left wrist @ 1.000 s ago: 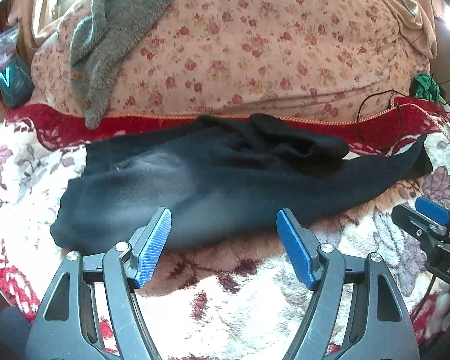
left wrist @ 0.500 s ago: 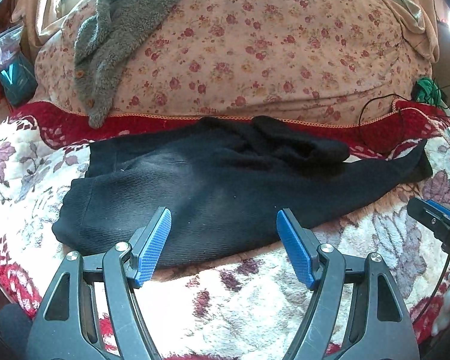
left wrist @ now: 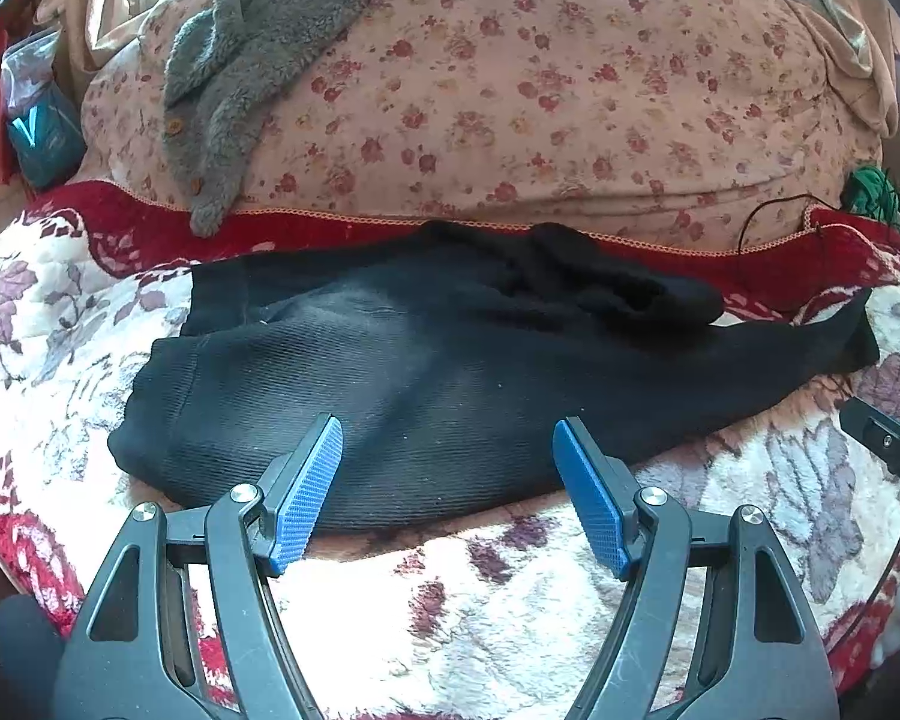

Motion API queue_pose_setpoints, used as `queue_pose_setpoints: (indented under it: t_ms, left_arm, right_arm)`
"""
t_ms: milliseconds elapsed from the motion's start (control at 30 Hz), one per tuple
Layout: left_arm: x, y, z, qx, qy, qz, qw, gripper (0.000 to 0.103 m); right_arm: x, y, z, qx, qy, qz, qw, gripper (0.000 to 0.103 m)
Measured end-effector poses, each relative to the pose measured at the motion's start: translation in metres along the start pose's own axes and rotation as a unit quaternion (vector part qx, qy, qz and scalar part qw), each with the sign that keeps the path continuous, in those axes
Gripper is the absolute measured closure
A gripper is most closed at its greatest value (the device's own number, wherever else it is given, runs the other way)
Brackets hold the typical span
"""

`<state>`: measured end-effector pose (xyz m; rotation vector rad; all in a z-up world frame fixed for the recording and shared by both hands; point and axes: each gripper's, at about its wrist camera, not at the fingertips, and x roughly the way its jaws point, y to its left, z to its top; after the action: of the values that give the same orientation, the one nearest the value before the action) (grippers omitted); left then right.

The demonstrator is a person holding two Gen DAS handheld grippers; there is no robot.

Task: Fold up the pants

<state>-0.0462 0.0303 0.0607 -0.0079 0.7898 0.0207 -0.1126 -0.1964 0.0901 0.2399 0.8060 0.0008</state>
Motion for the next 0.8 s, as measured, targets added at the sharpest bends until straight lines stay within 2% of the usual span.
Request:
queue_pose_setpoints:
  t_ms: [600, 800]
  left_arm:
    - [0.010, 0.016, 0.000, -0.018, 0.014, 0.004, 0.9997, 0.029]
    - [0.006, 0.049, -0.010, -0.047, 0.036, -0.004, 0.9983, 0.029]
  right_arm:
    - [0.012, 0.000, 0.001, 0.004, 0.013, 0.003, 1.000, 0.029]
    - [0.018, -0.011, 0.002, 0.017, 0.018, -0.003, 1.000, 0.029]
